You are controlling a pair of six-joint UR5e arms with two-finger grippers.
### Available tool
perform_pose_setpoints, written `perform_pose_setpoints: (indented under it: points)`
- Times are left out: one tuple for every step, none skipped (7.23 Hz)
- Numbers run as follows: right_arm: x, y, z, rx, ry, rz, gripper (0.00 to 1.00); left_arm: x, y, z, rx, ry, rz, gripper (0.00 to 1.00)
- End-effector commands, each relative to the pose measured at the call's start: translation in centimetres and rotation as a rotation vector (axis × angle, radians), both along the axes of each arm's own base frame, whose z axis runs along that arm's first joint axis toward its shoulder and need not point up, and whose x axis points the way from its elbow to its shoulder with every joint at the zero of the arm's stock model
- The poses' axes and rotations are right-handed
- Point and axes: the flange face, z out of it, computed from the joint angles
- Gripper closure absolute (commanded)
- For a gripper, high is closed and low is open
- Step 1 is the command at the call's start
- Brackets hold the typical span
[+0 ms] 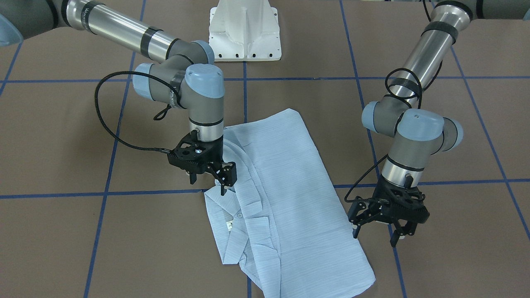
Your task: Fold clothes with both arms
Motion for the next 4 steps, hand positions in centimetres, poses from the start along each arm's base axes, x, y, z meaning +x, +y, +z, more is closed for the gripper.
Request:
perform_pose_setpoints:
  points:
    - [-2.3,0.1,-0.7,-0.019,0.052,0.017,0.18,0.7,1.2,1.3,-0.016,0.018,0.007,0.0]
    - [-2.3,0.3,-0.4,-0.019,0.069,0.009,0.26,1.0,1.4,1.3,-0.024,0.026,0.006,0.0]
    - [-2.4,0.6,0.6,-0.021,0.085,-0.003,0.26,1.2,1.5,1.4,-0.027,0.026,0.009,0.0]
    - [-2.2,0.7,1.4,-0.035,0.12,-0.002,0.27,1.3,1.5,1.4,-0.026,0.025,0.009,0.0]
